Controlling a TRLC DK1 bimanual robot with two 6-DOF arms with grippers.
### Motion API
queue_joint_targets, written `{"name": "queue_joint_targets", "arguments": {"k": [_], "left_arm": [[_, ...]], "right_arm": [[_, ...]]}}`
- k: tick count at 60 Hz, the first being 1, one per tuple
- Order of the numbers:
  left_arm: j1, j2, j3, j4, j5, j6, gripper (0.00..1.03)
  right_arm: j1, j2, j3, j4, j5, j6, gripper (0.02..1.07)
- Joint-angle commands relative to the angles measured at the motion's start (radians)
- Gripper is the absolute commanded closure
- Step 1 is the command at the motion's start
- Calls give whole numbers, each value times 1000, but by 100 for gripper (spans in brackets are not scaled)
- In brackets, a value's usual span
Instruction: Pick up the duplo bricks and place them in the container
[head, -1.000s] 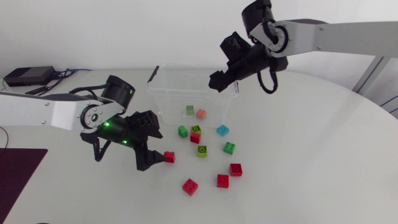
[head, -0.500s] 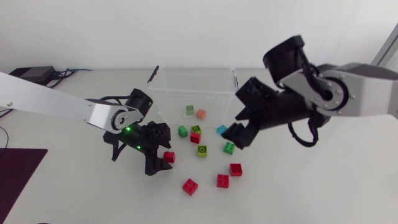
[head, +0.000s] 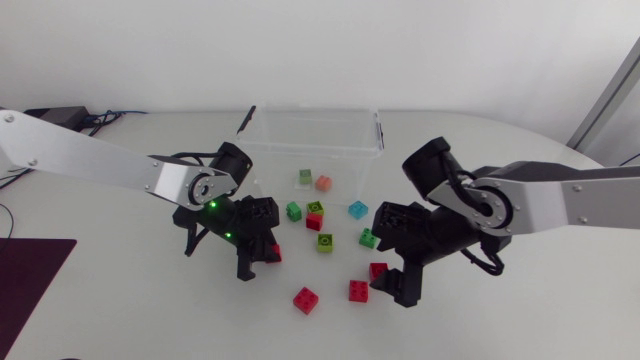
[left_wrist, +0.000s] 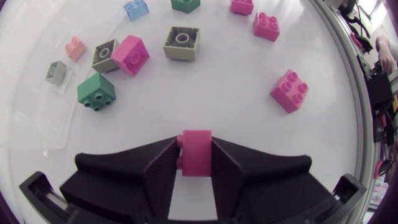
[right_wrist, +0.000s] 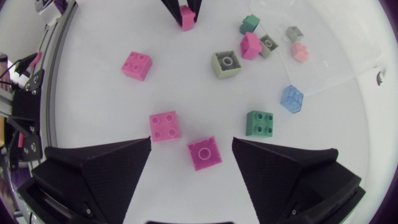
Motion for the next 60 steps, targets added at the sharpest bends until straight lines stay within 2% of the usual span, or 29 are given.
{"name": "queue_joint_targets", "arguments": {"k": [1,15,25,33,39,46,51,56,60], "left_arm": [[10,-90,14,-25,16,-35,82],[10,-294,19,-25,26,-156,82],[10,-328,100,-20,27,-238,81],[19,-325,140,66,32,-334,81],[23,-310,158,141,32,-393,81],[28,-282,183,196,29,-437,81],[36,-239,212,257,-10,-485,81],[43,-193,235,314,-53,-512,81],[45,-152,258,339,-69,-523,81]], "right_arm": [[-2,47,2,-10,-9,-75,13],[-28,108,19,-13,-15,-140,13],[-69,165,27,-4,-20,-184,15],[-83,183,31,-2,-35,-195,22],[-83,200,39,5,-38,-198,23],[-83,217,44,22,-40,-198,38],[-83,219,45,22,-54,-195,59],[-83,214,44,19,-60,-192,75],[-84,208,42,13,-60,-184,77]]}}
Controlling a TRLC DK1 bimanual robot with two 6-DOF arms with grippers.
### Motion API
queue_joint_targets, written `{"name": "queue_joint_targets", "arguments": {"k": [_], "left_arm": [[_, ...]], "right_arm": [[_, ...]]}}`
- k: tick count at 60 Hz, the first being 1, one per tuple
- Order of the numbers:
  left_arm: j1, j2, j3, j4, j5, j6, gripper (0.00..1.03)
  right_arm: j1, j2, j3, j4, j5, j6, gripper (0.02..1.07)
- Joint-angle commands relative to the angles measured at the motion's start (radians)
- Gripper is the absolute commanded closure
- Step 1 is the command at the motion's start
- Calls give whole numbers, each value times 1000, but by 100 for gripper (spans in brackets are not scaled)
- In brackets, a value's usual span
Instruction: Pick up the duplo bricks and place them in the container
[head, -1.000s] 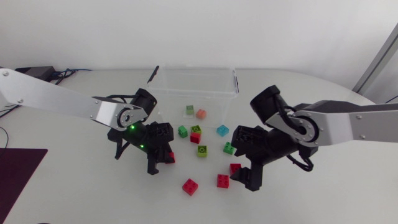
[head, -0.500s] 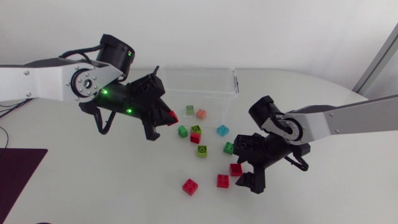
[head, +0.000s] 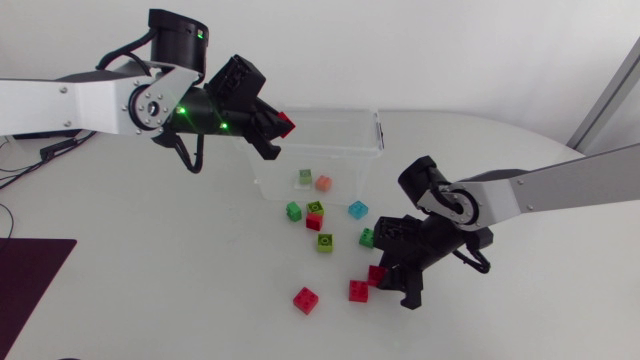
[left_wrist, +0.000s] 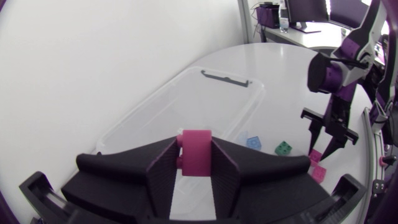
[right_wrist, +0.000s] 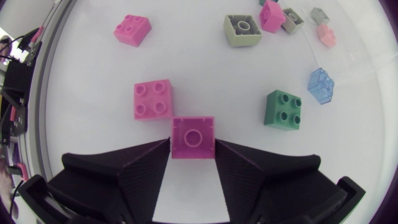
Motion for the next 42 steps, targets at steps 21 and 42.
{"name": "queue_joint_targets", "arguments": {"k": [21,42], "left_arm": [[10,214,141,112,-101,-88,70],[24,106,67,74,-116,-102,10]], "right_arm": [[2,-172,18,-83,-9,38,78],[-43,-235,199,-101,-43,150,78]]}}
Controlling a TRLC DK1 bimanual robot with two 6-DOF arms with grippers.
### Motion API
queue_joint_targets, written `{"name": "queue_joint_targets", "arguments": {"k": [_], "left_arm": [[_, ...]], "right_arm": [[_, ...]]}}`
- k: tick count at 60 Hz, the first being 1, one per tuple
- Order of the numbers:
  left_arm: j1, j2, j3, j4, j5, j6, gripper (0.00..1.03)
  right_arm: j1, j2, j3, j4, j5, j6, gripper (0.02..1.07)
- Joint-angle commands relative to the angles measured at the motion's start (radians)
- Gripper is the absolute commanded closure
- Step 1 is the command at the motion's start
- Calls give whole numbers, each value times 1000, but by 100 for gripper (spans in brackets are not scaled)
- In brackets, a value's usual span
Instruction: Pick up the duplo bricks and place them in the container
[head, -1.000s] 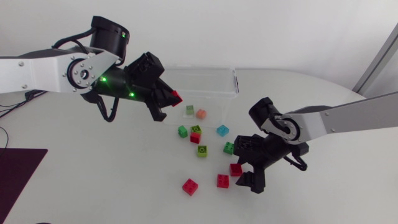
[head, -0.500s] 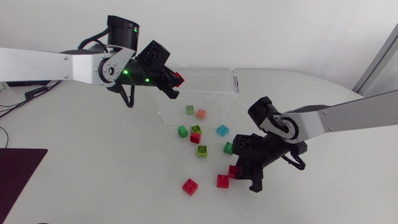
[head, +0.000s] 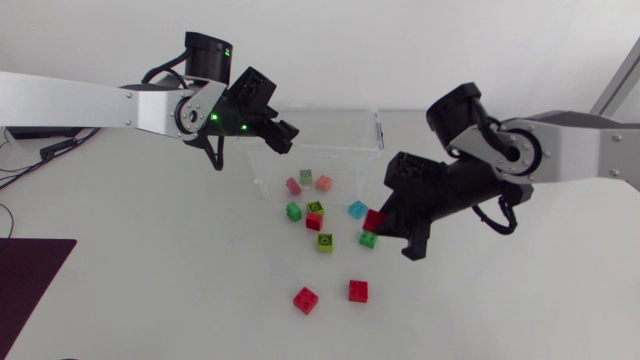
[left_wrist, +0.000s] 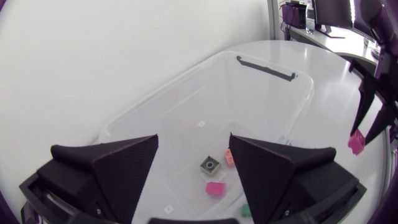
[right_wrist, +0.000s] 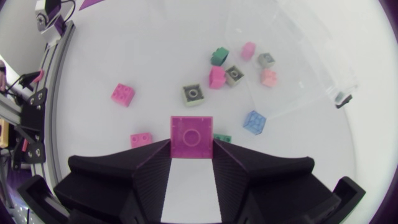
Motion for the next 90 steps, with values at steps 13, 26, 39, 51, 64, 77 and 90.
{"name": "queue_joint_targets", "arguments": {"k": [13,26,39,51,64,77,90], "left_arm": [[-19,-257,-209,-161,49,30,10],[-98,-312,-328,-299,86,114,10],[-177,-305,-390,-351,93,150,10],[-236,-260,-416,-430,113,197,10],[-302,-209,-423,-488,121,211,10],[-347,-110,-358,-578,121,162,10],[-371,-31,-229,-673,77,10,11]], "right_arm": [[-98,60,171,115,-29,164,78],[-110,146,294,201,-37,266,78],[-99,244,421,224,-34,319,78],[-52,353,509,259,3,326,78],[-20,425,560,275,63,334,11],[-32,298,420,327,63,363,7],[-46,131,197,361,63,372,7]]}}
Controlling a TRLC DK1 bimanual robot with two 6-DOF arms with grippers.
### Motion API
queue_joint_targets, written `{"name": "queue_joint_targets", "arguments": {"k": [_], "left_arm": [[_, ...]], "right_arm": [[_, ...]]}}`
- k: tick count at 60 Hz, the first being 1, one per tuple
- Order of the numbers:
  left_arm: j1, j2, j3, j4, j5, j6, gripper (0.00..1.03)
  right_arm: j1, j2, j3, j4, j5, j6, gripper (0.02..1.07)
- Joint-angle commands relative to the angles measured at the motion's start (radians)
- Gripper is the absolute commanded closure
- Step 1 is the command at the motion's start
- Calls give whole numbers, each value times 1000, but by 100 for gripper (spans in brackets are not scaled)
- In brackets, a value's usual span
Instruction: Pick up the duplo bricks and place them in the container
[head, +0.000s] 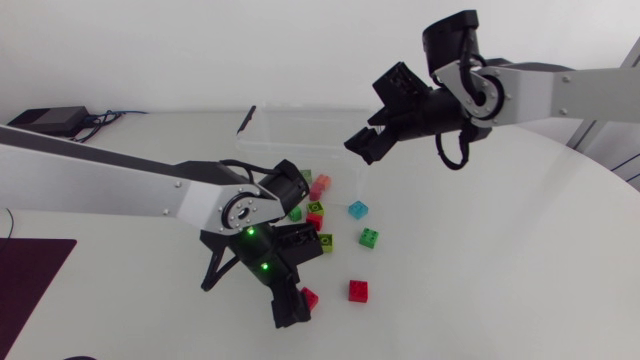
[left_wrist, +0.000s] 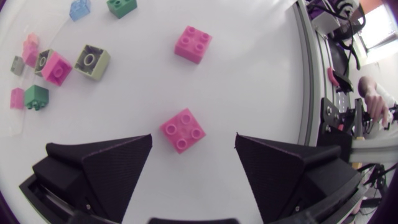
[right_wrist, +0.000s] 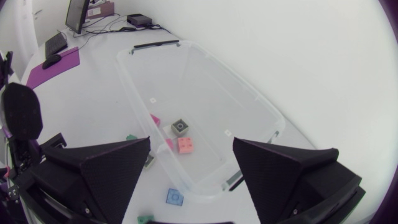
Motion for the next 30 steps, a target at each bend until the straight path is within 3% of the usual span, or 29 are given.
{"name": "queue_joint_targets", "arguments": {"k": [1,15,30], "left_arm": [[-10,37,75,-28,-16,-92,12],[-53,129,219,-177,-71,-273,15],[-92,209,275,-237,-162,-376,17]], "right_arm": [[-10,-61,-94,19,4,25,7],[-21,-152,-259,62,0,27,7],[-21,-239,-400,76,-9,19,7]]}}
